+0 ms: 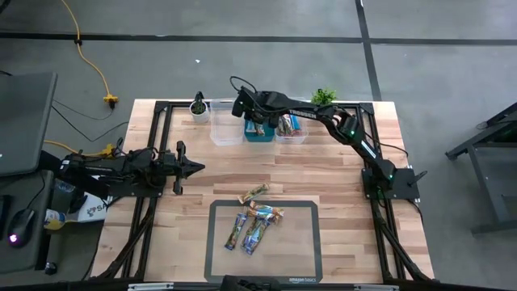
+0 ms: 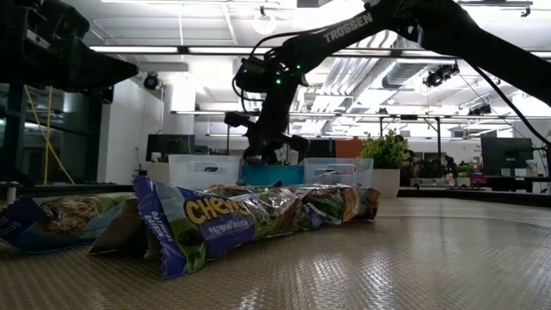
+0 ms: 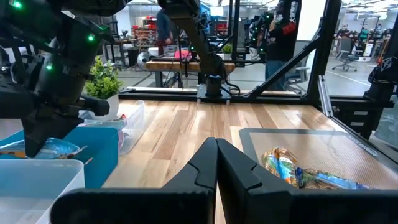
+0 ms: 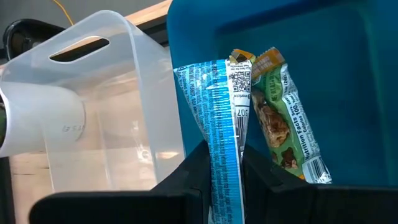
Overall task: Pick and place Granola Bars by type
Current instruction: Put the yellow granola bar into the blue bin
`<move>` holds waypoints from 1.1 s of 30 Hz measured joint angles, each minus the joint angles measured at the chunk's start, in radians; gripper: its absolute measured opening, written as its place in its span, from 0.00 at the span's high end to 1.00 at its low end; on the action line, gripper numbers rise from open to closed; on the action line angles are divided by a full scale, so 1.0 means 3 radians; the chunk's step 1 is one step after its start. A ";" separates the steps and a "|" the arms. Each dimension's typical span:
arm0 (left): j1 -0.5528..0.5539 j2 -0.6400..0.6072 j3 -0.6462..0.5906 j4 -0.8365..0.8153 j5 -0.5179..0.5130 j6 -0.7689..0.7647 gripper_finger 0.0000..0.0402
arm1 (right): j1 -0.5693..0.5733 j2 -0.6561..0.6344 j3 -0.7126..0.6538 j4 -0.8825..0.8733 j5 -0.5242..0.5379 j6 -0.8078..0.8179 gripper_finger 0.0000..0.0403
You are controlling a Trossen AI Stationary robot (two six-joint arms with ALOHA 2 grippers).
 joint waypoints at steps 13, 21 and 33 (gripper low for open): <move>0.0001 0.0000 -0.0001 0.0000 0.0000 -0.0001 1.00 | 0.0000 0.0000 0.0000 0.0000 -0.0024 -0.0027 0.73; 0.0001 0.0000 -0.0001 -0.0001 0.0000 -0.0001 1.00 | 0.0000 -0.0001 0.0000 0.0000 -0.0024 -0.0037 0.64; 0.0000 0.0000 -0.0001 0.0000 0.0000 -0.0001 1.00 | 0.0007 -0.0077 0.0004 0.0304 -0.0109 -0.0810 0.59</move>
